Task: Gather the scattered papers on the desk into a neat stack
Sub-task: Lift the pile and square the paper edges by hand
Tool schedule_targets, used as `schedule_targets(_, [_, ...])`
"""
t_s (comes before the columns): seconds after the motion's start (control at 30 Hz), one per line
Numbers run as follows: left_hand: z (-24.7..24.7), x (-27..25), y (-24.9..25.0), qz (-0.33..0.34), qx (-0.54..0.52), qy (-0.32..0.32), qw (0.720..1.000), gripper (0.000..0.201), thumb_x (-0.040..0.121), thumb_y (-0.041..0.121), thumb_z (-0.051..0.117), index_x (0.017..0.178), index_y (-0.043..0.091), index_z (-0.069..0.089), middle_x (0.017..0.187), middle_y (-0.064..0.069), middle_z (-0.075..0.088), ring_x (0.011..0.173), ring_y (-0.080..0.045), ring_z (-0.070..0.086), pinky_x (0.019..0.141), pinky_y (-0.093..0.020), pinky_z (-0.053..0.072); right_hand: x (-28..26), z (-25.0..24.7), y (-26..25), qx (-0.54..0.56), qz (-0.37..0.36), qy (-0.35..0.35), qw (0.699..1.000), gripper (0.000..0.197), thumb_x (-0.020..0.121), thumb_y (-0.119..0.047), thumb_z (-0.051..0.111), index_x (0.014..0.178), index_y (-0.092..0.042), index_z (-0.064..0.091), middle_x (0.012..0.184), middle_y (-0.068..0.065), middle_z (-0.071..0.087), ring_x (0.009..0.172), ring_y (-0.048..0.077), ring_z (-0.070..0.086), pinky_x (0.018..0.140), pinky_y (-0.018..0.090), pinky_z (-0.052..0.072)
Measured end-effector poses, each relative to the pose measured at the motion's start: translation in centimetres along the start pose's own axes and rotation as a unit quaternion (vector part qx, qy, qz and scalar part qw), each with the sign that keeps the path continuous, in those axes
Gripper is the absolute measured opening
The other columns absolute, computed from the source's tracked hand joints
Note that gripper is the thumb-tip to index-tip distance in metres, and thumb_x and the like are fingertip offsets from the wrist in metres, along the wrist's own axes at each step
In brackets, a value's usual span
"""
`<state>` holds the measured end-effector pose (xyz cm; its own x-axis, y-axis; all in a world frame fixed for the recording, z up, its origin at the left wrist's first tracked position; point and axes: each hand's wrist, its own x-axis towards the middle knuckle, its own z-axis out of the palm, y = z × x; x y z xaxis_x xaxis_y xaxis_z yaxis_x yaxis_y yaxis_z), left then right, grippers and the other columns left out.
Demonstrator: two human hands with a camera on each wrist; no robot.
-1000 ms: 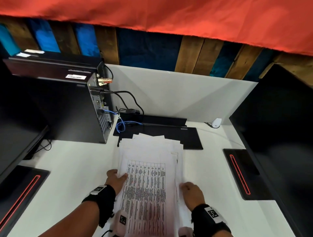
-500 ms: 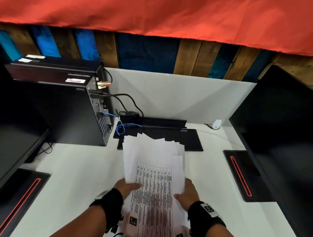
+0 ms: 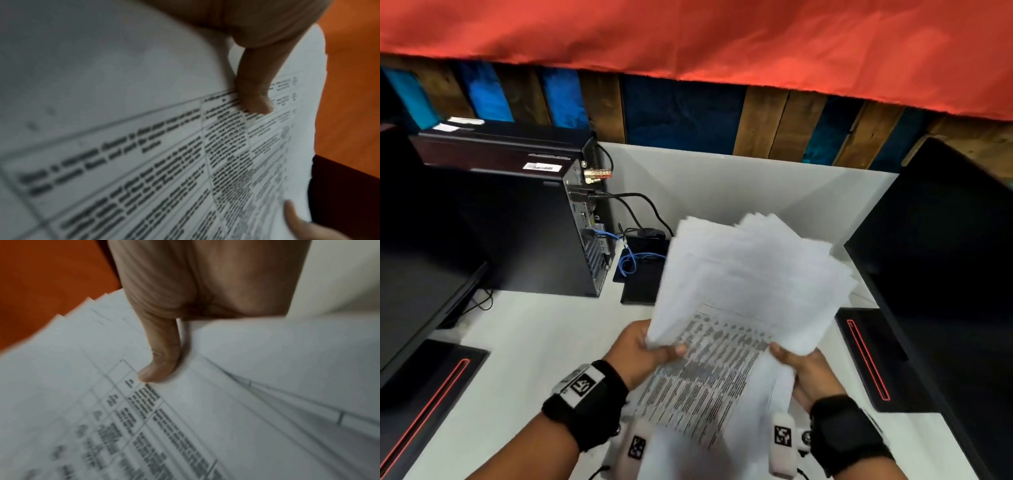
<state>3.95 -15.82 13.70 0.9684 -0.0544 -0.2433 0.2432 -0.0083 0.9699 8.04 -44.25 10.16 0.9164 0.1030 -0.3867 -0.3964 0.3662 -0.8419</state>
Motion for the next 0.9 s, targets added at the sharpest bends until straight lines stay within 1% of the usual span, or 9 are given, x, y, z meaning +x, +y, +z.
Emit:
schedule_targets(0.07, [-0.5, 0.1, 0.7, 0.023, -0.022, 0.052, 0.998, 0.066, 0.045, 0.042, 0.089, 0.100, 0.010, 0.070, 0.097, -0.007, 0.077, 0.098, -0.023, 0.070, 0.088, -0.036, 0.055, -1.2, 2.1, -2.9, -0.036, -0.083, 0.020, 0.996, 0.079, 0.034, -0.023, 0.096, 0.106, -0.004, 0.068, 0.103, 0.017, 0.074, 0.092, 0.028, 0.073, 0.082, 0.040, 0.059])
schedule_targets(0.17, [-1.0, -0.1, 2.3, 0.059, -0.043, 0.101, 0.992, 0.036, 0.065, 0.012, 0.081, 0.099, 0.011, 0.070, 0.093, -0.002, 0.077, 0.096, -0.020, 0.072, 0.090, -0.035, 0.055, -3.4, 5.2, -5.9, -0.082, -0.172, 0.010, 0.982, 0.029, 0.068, -0.005, 0.079, 0.095, -0.010, 0.070, 0.088, 0.004, 0.078, 0.081, 0.015, 0.075, 0.068, 0.023, 0.058])
schedule_targets(0.2, [-1.0, -0.2, 2.9, 0.070, -0.044, 0.110, 0.990, 0.033, 0.068, 0.005, 0.077, 0.100, 0.012, 0.070, 0.093, 0.001, 0.078, 0.095, -0.017, 0.072, 0.088, -0.031, 0.056, -4.0, 5.9, -6.5, -0.092, -0.189, 0.011, 0.978, 0.023, 0.075, 0.002, 0.074, 0.095, -0.009, 0.070, 0.085, 0.002, 0.078, 0.077, 0.011, 0.074, 0.065, 0.020, 0.056])
schedule_targets(0.3, [-1.4, -0.5, 3.7, 0.117, -0.053, 0.134, 0.983, 0.048, 0.065, -0.002, 0.079, 0.110, 0.008, 0.065, 0.099, 0.002, 0.076, 0.095, -0.012, 0.072, 0.076, -0.016, 0.056, -4.6, 6.9, -6.8, -0.114, -0.211, 0.023, 0.971, 0.029, 0.076, 0.004, 0.072, 0.104, -0.004, 0.069, 0.092, 0.003, 0.078, 0.084, 0.013, 0.074, 0.067, 0.020, 0.057])
schedule_targets(0.43, [-1.2, -1.2, 5.5, 0.154, -0.091, 0.142, 0.974, 0.054, 0.061, -0.009, 0.078, 0.111, 0.005, 0.062, 0.092, 0.005, 0.077, 0.085, -0.005, 0.073, 0.067, -0.011, 0.054, -4.8, 7.5, -6.8, -0.133, -0.228, 0.006, 0.965, 0.051, 0.060, -0.009, 0.082, 0.109, -0.005, 0.068, 0.102, 0.010, 0.076, 0.096, 0.024, 0.072, 0.084, 0.034, 0.059])
schedule_targets(0.5, [-1.3, -1.5, 6.3, 0.175, -0.109, 0.130, 0.970, 0.053, 0.056, -0.004, 0.079, 0.106, 0.007, 0.064, 0.089, 0.006, 0.078, 0.085, -0.007, 0.073, 0.066, -0.012, 0.054, -5.1, 7.6, -7.1, -0.125, -0.232, -0.016, 0.965, 0.053, 0.050, -0.022, 0.089, 0.099, -0.010, 0.074, 0.099, 0.010, 0.076, 0.096, 0.025, 0.073, 0.084, 0.034, 0.058])
schedule_targets(0.57, [-1.5, -1.6, 6.8, 0.187, -0.121, 0.114, 0.968, 0.056, 0.048, 0.014, 0.087, 0.100, 0.013, 0.067, 0.092, 0.005, 0.078, 0.089, -0.010, 0.073, 0.067, -0.014, 0.055, -5.1, 7.5, -7.2, -0.109, -0.216, -0.046, 0.969, 0.060, 0.039, -0.034, 0.094, 0.093, -0.015, 0.077, 0.101, 0.011, 0.076, 0.097, 0.026, 0.072, 0.085, 0.035, 0.058])
schedule_targets(0.67, [-2.0, -1.5, 6.8, 0.182, -0.125, 0.091, 0.971, 0.087, 0.029, 0.040, 0.094, 0.107, 0.012, 0.066, 0.102, -0.001, 0.076, 0.094, -0.013, 0.072, 0.071, -0.016, 0.055, -5.0, 7.4, -7.0, -0.120, -0.173, -0.087, 0.974, 0.071, 0.034, -0.036, 0.096, 0.098, -0.016, 0.075, 0.107, 0.011, 0.074, 0.104, 0.027, 0.070, 0.090, 0.037, 0.056])
schedule_targets(0.9, [-3.0, -2.3, 7.0, 0.173, -0.127, 0.040, 0.976, 0.093, 0.027, 0.045, 0.093, 0.110, 0.014, 0.064, 0.105, -0.002, 0.075, 0.099, -0.016, 0.071, 0.074, -0.019, 0.056, -6.4, 7.4, -8.7, -0.065, -0.225, -0.115, 0.965, 0.081, 0.035, -0.030, 0.096, 0.107, -0.007, 0.068, 0.110, 0.020, 0.071, 0.105, 0.035, 0.067, 0.090, 0.045, 0.055])
